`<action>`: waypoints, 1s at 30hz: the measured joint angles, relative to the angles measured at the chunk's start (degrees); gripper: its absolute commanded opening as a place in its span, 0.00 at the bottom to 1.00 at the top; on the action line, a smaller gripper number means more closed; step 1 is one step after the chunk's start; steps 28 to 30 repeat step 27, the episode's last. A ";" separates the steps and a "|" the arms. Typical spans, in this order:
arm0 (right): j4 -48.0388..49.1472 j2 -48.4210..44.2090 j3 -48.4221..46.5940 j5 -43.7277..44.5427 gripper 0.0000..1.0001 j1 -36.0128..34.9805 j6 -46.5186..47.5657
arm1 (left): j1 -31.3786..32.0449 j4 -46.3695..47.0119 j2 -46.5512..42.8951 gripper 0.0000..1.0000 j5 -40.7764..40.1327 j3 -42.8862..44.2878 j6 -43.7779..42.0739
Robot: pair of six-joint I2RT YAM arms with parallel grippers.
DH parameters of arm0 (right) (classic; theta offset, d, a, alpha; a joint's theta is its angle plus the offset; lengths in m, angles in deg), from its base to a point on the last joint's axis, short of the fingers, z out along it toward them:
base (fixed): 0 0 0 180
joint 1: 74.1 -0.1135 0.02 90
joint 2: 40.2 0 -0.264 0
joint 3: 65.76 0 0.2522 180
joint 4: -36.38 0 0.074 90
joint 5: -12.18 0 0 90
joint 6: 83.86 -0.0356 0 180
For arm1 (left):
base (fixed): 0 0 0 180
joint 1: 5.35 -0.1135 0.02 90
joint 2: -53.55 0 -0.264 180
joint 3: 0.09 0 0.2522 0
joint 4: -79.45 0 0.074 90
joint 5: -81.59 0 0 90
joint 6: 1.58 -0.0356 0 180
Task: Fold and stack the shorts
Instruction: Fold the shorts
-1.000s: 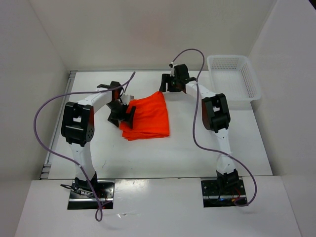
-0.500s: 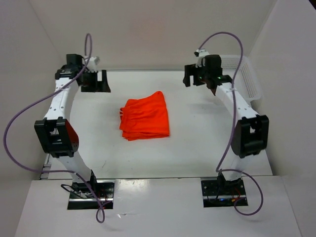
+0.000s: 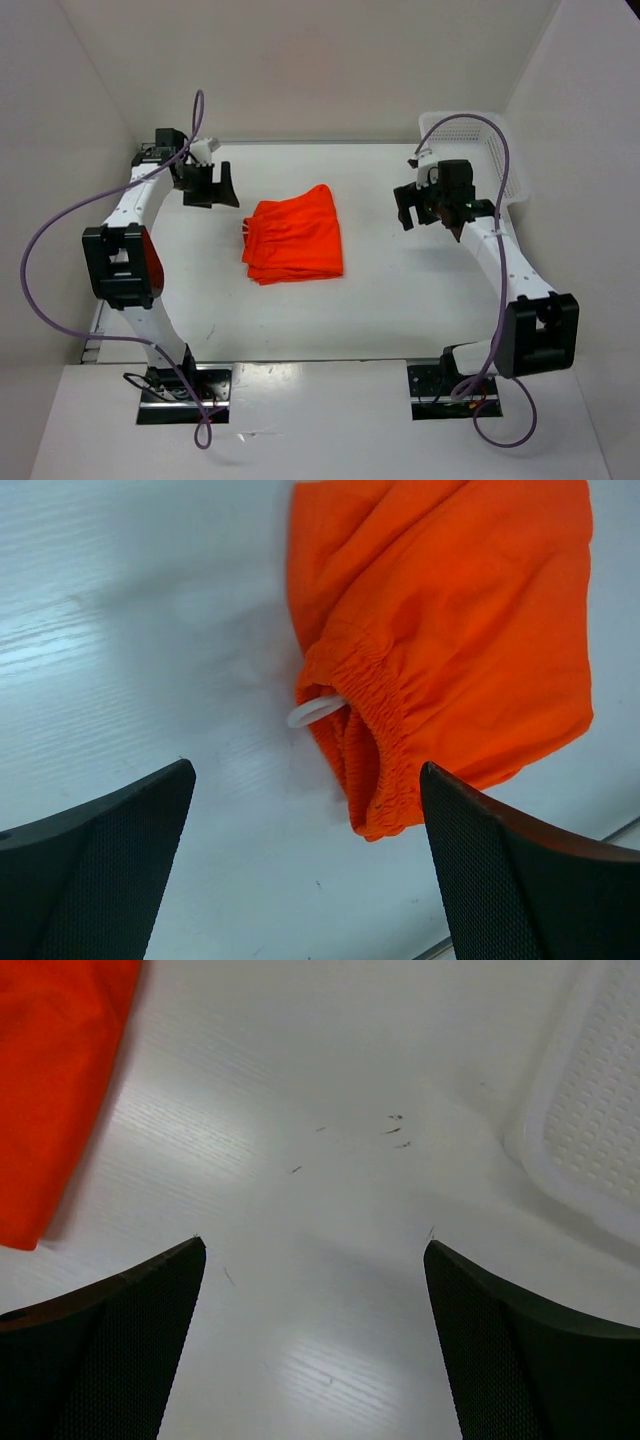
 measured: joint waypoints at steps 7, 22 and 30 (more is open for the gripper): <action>-1.03 -6.82 3.43 -1.14 0.96 0.33 2.14 | -0.94 2.97 -2.21 1.00 -8.48 2.01 0.00; -1.44 -7.93 6.84 -1.57 0.97 0.44 4.52 | -1.16 8.26 -7.45 1.00 -19.80 -4.22 -0.02; -1.44 -8.83 7.98 -1.57 0.99 0.44 4.83 | -1.16 8.59 -7.76 1.00 -19.85 -4.76 -0.02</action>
